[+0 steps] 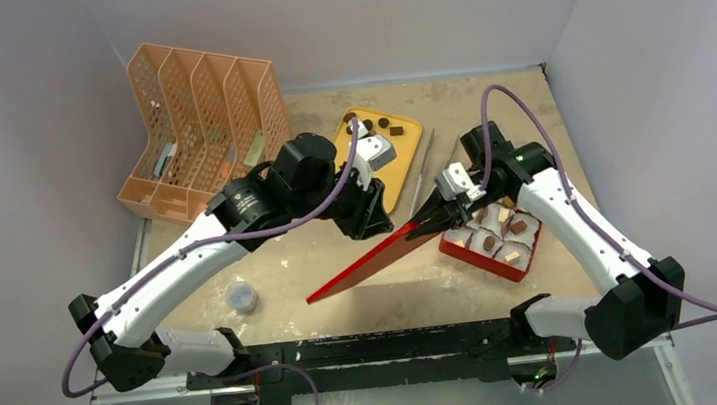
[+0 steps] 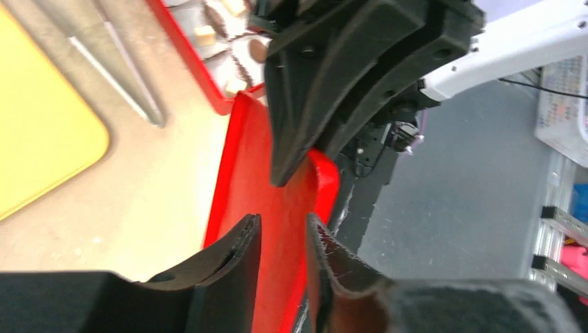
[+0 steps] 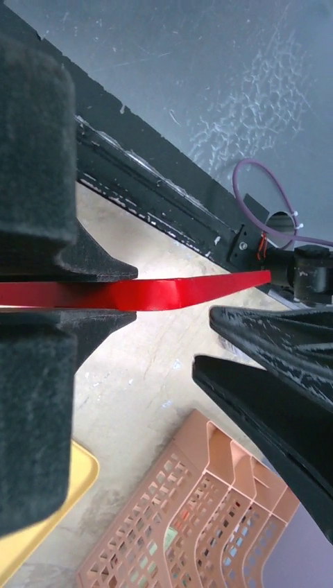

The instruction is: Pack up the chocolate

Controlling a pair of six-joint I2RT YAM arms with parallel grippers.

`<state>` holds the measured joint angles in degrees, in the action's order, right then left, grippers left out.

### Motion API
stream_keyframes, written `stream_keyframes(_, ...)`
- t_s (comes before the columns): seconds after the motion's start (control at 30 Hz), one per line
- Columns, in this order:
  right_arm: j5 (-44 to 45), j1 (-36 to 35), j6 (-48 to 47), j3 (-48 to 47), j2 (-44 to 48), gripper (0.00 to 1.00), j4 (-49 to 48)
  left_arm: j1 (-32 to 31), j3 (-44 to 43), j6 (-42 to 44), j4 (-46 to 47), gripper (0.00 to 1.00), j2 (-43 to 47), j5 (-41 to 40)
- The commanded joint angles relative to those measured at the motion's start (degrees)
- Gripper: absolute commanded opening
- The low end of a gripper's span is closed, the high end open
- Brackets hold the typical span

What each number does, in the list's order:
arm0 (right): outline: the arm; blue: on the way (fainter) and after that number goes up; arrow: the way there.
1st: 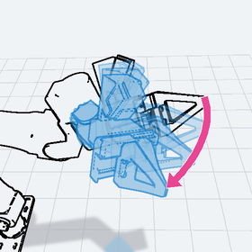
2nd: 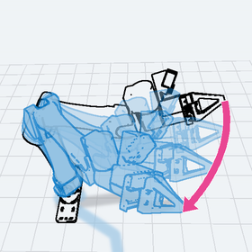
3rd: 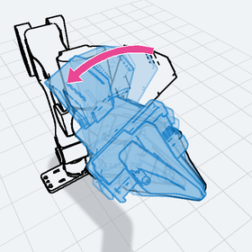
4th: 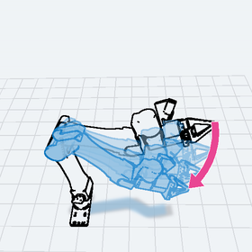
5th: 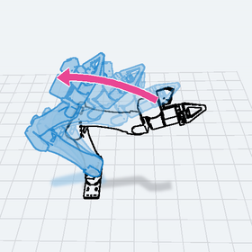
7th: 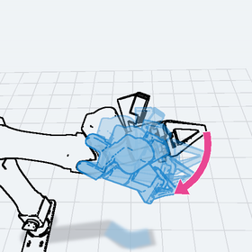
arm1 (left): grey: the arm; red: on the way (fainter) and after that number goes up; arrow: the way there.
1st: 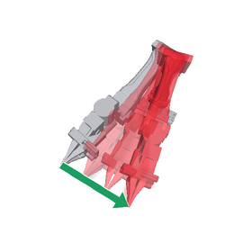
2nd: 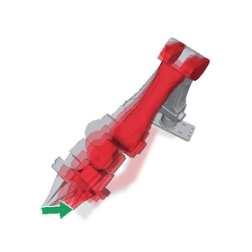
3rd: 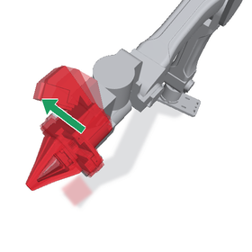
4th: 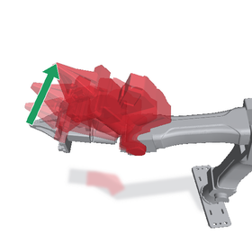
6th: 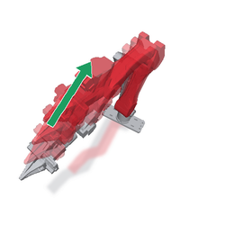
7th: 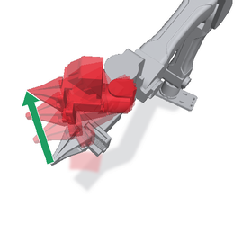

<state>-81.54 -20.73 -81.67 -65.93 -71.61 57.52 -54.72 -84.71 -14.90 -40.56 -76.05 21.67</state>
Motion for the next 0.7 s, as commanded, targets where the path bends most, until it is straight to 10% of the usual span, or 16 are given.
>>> stream_keyframes(0.0,-2.74,-0.35,3.94,-3.96,1.96,0.00,-1.86,0.83,-3.95,6.05,-8.28,0.35,4.59,-9.59)
stream_keyframes(0.33,9.93,-0.29,47.52,1.76,10.06,0.00,-36.93,0.80,-1.87,12.32,-19.46,0.62,10.32,-11.50)
stream_keyframes(0.67,8.93,-0.36,51.13,-0.51,12.24,0.00,-36.72,0.84,2.12,11.98,-19.76,0.65,10.27,-19.34)
